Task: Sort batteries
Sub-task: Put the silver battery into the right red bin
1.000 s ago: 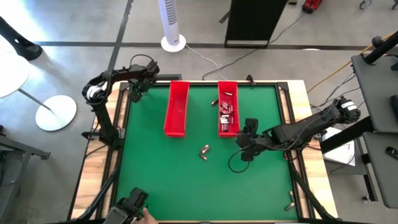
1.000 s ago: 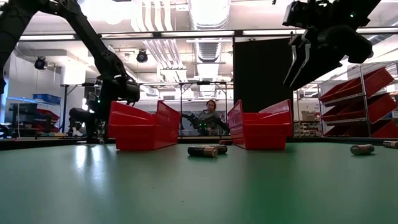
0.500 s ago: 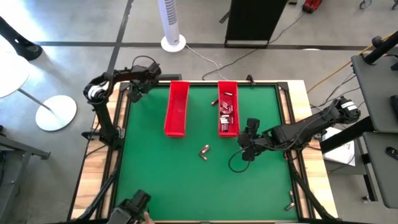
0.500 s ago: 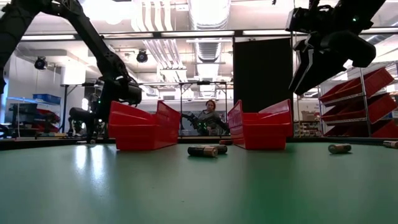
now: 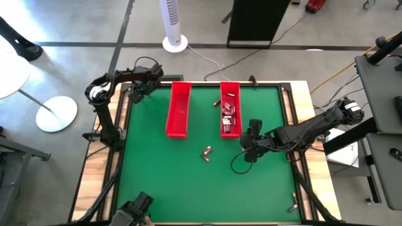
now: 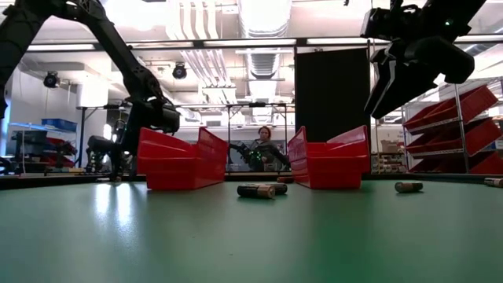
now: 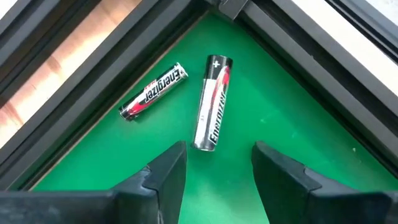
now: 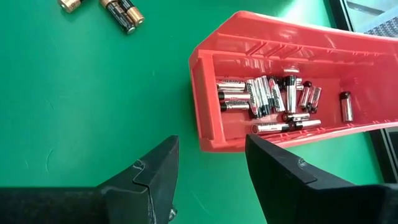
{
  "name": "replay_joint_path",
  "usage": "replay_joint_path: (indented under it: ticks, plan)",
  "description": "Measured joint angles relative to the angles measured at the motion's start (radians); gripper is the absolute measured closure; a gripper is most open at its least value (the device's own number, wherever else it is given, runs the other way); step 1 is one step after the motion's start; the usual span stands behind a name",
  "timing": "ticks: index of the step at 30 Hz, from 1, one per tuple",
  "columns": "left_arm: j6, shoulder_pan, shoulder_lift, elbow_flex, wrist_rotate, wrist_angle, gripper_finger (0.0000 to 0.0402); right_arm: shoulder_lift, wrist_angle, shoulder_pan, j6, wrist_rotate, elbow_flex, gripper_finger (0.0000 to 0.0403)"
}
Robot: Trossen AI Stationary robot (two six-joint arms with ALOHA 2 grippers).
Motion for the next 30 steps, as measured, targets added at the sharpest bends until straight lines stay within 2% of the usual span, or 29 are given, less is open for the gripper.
replay_joint_path:
  ticks: [8, 18, 30]
  plan:
    - [0.079, -0.002, 0.0, 0.025, 0.032, 0.0, 0.0237, 0.0, 0.0, 0.0, -0.018, 0.0, 0.0, 0.0234]
    - [0.08, 0.03, 0.001, 0.029, 0.028, -0.074, 0.023, 0.0, 0.0, 0.002, -0.004, 0.0, 0.0, 0.0221]
    - [0.141, 0.036, 0.001, 0.029, 0.003, -0.037, 0.023, 0.0, 0.0, 0.002, -0.003, 0.0, 0.0, 0.0226]
